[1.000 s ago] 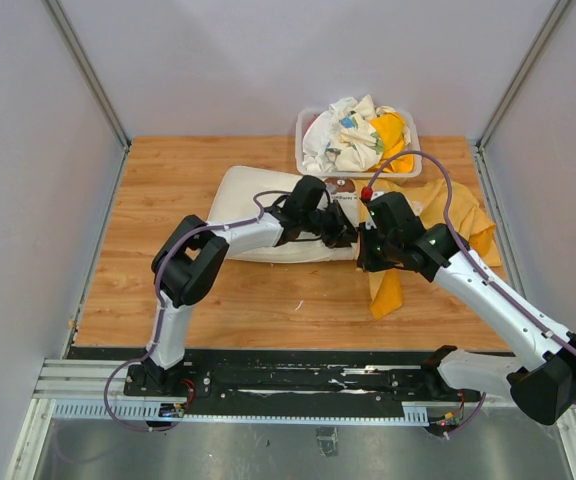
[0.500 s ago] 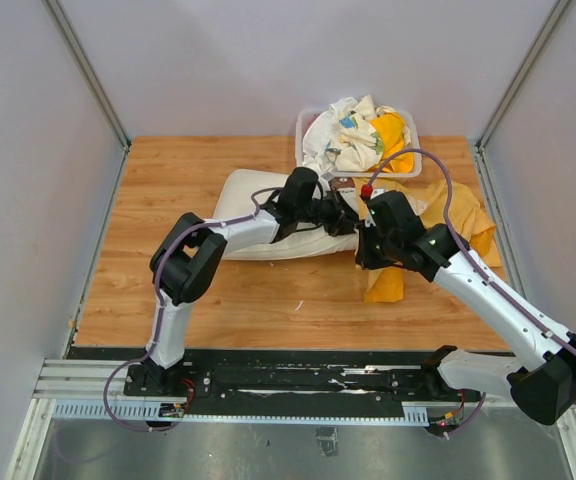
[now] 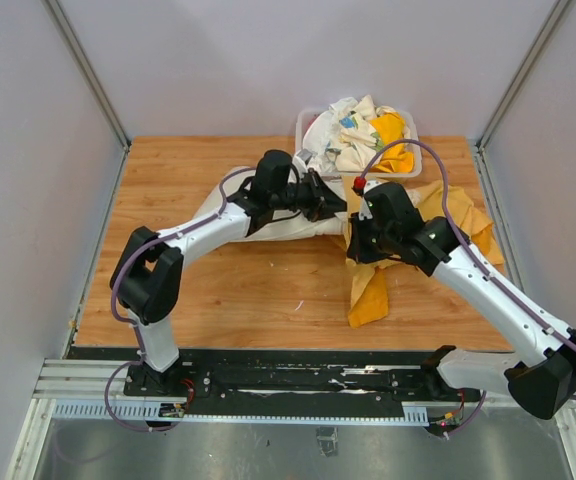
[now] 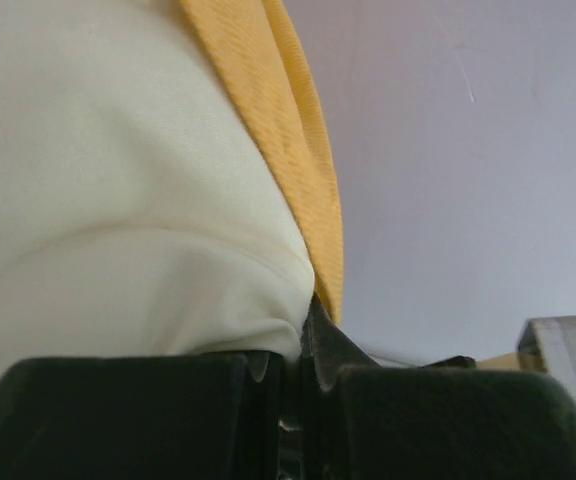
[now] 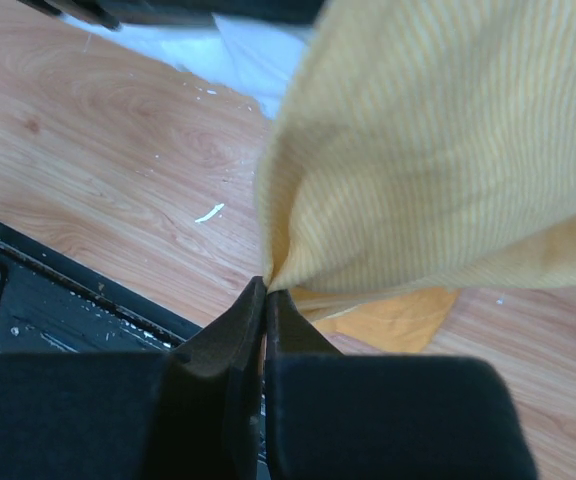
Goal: Put the pillow into the pillowcase
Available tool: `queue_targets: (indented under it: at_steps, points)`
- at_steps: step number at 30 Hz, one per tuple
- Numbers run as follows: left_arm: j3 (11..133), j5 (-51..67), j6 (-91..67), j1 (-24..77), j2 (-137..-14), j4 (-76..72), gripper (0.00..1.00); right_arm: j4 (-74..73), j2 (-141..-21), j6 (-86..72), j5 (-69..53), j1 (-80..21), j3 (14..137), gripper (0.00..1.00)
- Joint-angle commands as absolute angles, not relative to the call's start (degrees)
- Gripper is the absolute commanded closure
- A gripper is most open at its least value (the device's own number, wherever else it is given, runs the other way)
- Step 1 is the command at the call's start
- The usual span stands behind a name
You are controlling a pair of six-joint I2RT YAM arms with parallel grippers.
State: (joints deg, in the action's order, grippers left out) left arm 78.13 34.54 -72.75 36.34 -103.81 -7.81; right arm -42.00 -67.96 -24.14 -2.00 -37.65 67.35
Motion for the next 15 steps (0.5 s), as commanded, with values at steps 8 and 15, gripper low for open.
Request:
queue_targets:
  at_steps: [8, 15]
  points:
    - [72.9, 33.1, -71.9, 40.2, -108.4, -16.4, 1.00, -44.6, -66.3, -24.5, -5.4, -39.1, 69.5, 0.99]
    - [82.3, 35.2, -73.6, 41.3, -117.4, -18.0, 1.00, -46.0, -66.0, -24.3, -5.5, -42.4, 72.1, 0.99]
